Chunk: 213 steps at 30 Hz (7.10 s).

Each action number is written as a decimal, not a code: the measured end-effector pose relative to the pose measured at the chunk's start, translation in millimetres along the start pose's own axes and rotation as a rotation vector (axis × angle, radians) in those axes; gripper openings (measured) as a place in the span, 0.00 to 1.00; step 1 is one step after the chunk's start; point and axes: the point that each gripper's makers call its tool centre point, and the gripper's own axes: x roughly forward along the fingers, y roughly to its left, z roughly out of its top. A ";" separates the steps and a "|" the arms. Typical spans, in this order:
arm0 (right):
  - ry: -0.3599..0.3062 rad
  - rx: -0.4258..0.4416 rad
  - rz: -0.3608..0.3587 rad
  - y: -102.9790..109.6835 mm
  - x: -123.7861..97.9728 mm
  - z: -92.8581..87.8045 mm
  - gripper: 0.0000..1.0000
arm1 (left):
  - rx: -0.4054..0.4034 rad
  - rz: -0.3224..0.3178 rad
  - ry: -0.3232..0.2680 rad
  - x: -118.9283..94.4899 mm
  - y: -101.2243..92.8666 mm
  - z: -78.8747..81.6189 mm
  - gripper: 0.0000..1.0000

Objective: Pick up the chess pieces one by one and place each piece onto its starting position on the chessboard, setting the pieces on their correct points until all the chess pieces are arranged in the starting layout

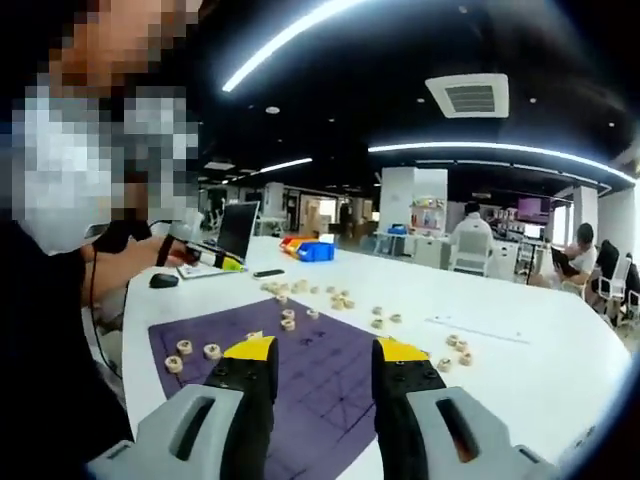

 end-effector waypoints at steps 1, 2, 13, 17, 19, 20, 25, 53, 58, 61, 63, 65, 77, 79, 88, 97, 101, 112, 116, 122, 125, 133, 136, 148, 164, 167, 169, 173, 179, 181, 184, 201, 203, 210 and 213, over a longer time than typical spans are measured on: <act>0.000 -0.001 -0.001 -0.7 0.1 0.6 0.38 | -0.005 0.009 0.028 12.9 6.3 -0.3 0.28; 0.000 -0.001 -0.001 -1.6 0.0 1.5 0.38 | 0.008 0.004 0.042 22.8 9.5 0.1 0.25; -0.004 -0.002 -0.044 -19.2 -8.4 1.7 0.38 | -0.002 -0.033 0.229 108.0 33.6 -16.7 0.23; -0.005 -0.001 -0.053 -22.1 -10.8 0.6 0.38 | -0.010 0.035 0.255 129.8 50.8 -25.5 0.23; -0.006 0.004 -0.062 -24.9 -12.7 -0.6 0.38 | -0.020 0.047 0.251 134.7 54.1 -25.9 0.24; -0.007 0.008 -0.069 -27.1 -14.1 -1.6 0.38 | -0.025 0.058 0.247 137.0 56.9 -26.3 0.24; -0.004 0.022 -0.095 -35.0 -19.0 -6.1 0.38 | -0.069 0.068 0.246 144.5 62.2 -25.8 0.24; -0.001 0.014 -0.091 -30.4 -30.7 -7.8 0.38 | 0.147 0.006 0.361 131.9 49.3 -10.3 0.20; -0.005 0.017 -0.073 -26.0 -25.8 -8.5 0.38 | 0.181 -0.029 0.310 95.1 30.7 2.6 0.20; -0.005 0.016 -0.065 -24.7 -24.6 -8.4 0.38 | 0.196 -0.043 0.284 75.7 20.9 5.9 0.20; -0.006 0.013 -0.059 -23.0 -23.2 -7.2 0.38 | 0.205 -0.054 0.262 59.5 13.4 7.4 0.20; -0.005 0.010 -0.055 -22.0 -22.2 -6.1 0.38 | 0.204 -0.060 0.240 46.6 8.6 8.2 0.20; 0.009 0.005 -0.043 -16.8 -15.3 -5.7 0.38 | 0.144 -0.101 0.219 19.5 -14.0 -23.7 0.20; 0.008 0.007 -0.045 -16.3 -15.1 -4.8 0.38 | 0.145 -0.109 0.239 28.1 -15.0 -30.7 0.20; 0.013 -0.010 -0.055 -12.3 -25.5 -0.9 0.38 | 0.127 -0.127 0.302 65.0 -15.9 -52.8 0.20; 0.023 -0.011 -0.063 -14.0 -28.6 -3.9 0.38 | 0.116 -0.127 0.325 75.9 -16.5 -63.3 0.20; 0.025 -0.012 -0.060 -12.9 -28.3 -5.3 0.38 | 0.124 -0.127 0.328 75.8 -18.7 -66.4 0.20; 0.034 -0.014 -0.046 -9.2 -27.7 -7.4 0.39 | 0.106 -0.126 0.303 77.0 -21.7 -67.6 0.20; 0.041 -0.022 -0.035 -5.5 -27.1 -8.1 0.39 | 0.126 -0.134 0.284 75.2 -25.8 -63.8 0.24; 0.046 -0.033 -0.023 -2.8 -25.6 -7.0 0.39 | 0.126 -0.129 0.256 67.7 -25.4 -56.0 0.27; 0.046 -0.039 -0.015 -0.7 -23.3 -5.8 0.39 | 0.143 -0.132 0.252 57.1 -26.4 -53.0 0.28; 0.050 -0.050 0.010 3.6 -14.2 -3.1 0.39 | 0.156 -0.136 0.162 14.2 -32.7 -30.6 0.29; 0.047 -0.057 0.021 6.0 -8.9 0.5 0.39 | 0.152 -0.140 0.116 -11.2 -35.5 -23.8 0.30; 0.040 -0.069 0.044 9.9 1.5 5.2 0.39 | 0.082 -0.186 -0.149 -99.3 -60.7 -6.3 0.35; 0.032 -0.063 0.054 15.5 6.5 2.9 0.39 | 0.014 -0.138 -0.241 -125.7 -53.2 -3.4 0.35; 0.031 -0.062 0.051 15.5 3.4 2.2 0.39 | 0.008 -0.126 -0.249 -123.0 -51.3 1.0 0.35; 0.028 -0.058 0.043 12.8 1.2 2.2 0.39 | -0.012 -0.114 -0.249 -117.2 -46.9 5.0 0.35; 0.023 -0.046 0.032 9.7 0.7 1.0 0.39 | -0.040 -0.059 -0.201 -94.8 -25.2 14.9 0.35; 0.018 -0.041 0.034 9.1 -2.0 -2.7 0.39 | 0.048 -0.079 -0.052 -45.7 -11.0 30.4 0.36; 0.015 -0.034 0.030 6.9 -2.6 -4.3 0.39 | 0.081 -0.126 0.008 -23.7 -11.4 30.6 0.36; 0.017 -0.022 0.021 3.8 -3.6 -8.4 0.39 | 0.138 -0.101 0.111 12.8 5.9 28.1 0.36; 0.032 -0.012 -0.018 -8.0 -15.9 -16.2 0.39 | 0.009 0.006 0.432 122.1 73.4 -22.1 0.35; 0.036 -0.015 -0.023 -9.1 -17.5 -17.5 0.39 | -0.011 0.006 0.436 127.0 74.2 -25.5 0.35; 0.038 -0.010 -0.035 -10.2 -20.8 -18.3 0.39 | -0.018 0.027 0.459 134.0 78.1 -33.6 0.32; 0.039 -0.009 -0.034 -9.0 -20.7 -18.8 0.39 | -0.020 0.018 0.449 135.7 74.8 -32.0 0.31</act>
